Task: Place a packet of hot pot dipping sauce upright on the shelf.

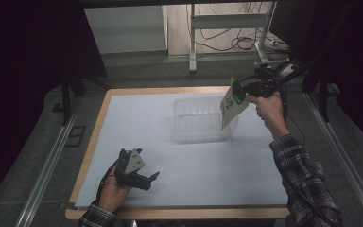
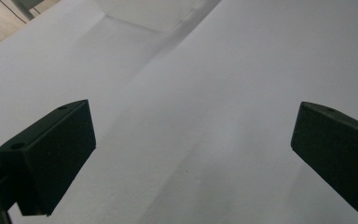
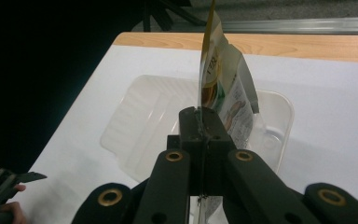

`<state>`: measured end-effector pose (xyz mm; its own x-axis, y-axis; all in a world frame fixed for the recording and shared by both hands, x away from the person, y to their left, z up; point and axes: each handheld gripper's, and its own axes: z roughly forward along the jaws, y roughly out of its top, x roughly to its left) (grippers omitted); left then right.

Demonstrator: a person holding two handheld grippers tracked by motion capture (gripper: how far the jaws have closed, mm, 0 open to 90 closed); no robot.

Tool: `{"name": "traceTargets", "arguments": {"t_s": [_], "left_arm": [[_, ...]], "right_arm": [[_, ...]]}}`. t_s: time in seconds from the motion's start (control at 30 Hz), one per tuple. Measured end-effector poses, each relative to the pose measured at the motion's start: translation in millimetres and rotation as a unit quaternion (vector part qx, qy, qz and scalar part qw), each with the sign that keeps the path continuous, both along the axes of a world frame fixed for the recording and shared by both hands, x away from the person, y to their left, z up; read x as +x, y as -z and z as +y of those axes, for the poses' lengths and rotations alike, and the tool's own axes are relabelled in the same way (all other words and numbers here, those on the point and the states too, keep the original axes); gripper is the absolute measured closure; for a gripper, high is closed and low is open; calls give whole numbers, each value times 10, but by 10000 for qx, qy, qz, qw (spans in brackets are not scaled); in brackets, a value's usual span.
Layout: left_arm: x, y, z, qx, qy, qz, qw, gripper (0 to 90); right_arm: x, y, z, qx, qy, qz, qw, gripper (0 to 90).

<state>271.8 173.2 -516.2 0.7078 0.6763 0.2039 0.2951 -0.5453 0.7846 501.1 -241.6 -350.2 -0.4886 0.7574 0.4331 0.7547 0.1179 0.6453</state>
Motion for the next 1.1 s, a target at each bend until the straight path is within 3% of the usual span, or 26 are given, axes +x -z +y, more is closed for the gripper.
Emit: {"name": "traceTargets", "arguments": {"t_s": [0.37,0.6,0.7,0.93,1.1], "left_arm": [[1,2,-1,11,3,4,10000,0],[0,-2,3,46,13,7,10000,0],[0,-1,1,52,15,11,10000,0],[-2,1,-9,88,32,14,10000,0],[-2,1,-7,83,28,11,10000,0]], "right_arm": [[139,209,63,14,11,197,9998,890],[208,350,147,-121,-25,242,9996,888],[227,379,166,-74,-9,203,9998,887],[238,388,173,-274,40,69,9996,878],[227,370,165,-178,33,8,9998,817]]}}
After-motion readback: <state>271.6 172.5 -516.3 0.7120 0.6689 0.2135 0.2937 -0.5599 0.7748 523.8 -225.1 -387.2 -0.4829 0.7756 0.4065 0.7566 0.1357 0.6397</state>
